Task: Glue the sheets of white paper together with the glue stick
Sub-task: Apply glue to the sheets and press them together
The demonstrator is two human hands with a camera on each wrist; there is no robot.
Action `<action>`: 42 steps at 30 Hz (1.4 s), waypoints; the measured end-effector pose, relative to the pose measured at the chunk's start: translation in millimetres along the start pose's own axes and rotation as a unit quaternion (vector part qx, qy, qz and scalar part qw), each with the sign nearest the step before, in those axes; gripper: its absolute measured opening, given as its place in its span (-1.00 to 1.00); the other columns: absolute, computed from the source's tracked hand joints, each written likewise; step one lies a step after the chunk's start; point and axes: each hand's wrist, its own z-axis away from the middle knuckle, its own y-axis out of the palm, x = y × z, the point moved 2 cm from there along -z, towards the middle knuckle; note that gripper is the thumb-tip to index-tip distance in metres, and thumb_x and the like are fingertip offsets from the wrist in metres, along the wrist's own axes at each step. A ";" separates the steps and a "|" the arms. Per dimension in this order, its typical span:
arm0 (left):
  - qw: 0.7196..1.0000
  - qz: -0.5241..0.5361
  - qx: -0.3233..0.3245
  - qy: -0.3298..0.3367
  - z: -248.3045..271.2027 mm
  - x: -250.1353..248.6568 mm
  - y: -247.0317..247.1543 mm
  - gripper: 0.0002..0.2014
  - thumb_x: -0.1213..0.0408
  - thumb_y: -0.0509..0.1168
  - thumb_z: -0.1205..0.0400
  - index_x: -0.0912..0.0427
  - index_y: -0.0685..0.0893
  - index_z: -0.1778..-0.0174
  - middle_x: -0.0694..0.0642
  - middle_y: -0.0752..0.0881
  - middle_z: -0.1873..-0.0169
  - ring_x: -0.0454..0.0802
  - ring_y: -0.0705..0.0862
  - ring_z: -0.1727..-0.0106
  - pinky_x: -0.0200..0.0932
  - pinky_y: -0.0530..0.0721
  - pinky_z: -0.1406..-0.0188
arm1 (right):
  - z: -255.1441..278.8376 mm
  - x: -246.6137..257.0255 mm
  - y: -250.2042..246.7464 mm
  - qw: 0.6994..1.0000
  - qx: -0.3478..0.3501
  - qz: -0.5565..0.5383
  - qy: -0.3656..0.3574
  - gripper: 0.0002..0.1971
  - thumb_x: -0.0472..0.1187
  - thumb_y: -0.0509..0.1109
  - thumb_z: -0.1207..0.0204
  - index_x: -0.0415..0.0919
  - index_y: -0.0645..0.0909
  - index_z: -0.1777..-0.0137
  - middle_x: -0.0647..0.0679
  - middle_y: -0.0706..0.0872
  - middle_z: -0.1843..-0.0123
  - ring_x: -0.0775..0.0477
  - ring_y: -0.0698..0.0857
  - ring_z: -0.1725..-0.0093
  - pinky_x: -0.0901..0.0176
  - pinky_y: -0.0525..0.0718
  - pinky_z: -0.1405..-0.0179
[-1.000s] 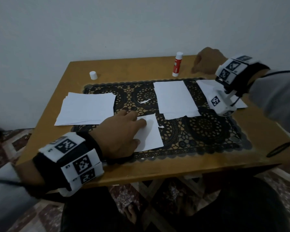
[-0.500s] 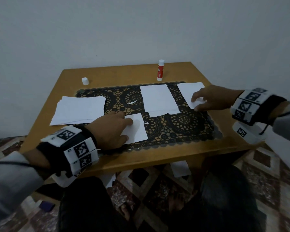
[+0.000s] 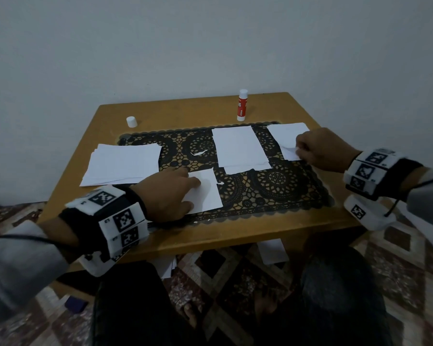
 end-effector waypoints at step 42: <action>0.920 0.317 -0.041 -0.226 40.2 70.0 -1.8 -0.59 0.17 0.37 -0.61 0.21 0.52 0.55 0.07 0.50 0.56 -0.05 0.41 0.49 -0.21 0.36 0.42 | -27.0 162.6 11.2 0.890 0.232 -0.384 0.082 -0.78 -0.19 0.48 -0.55 -0.33 0.68 0.25 -0.14 0.74 0.33 0.05 0.65 0.43 0.25 0.65 0.42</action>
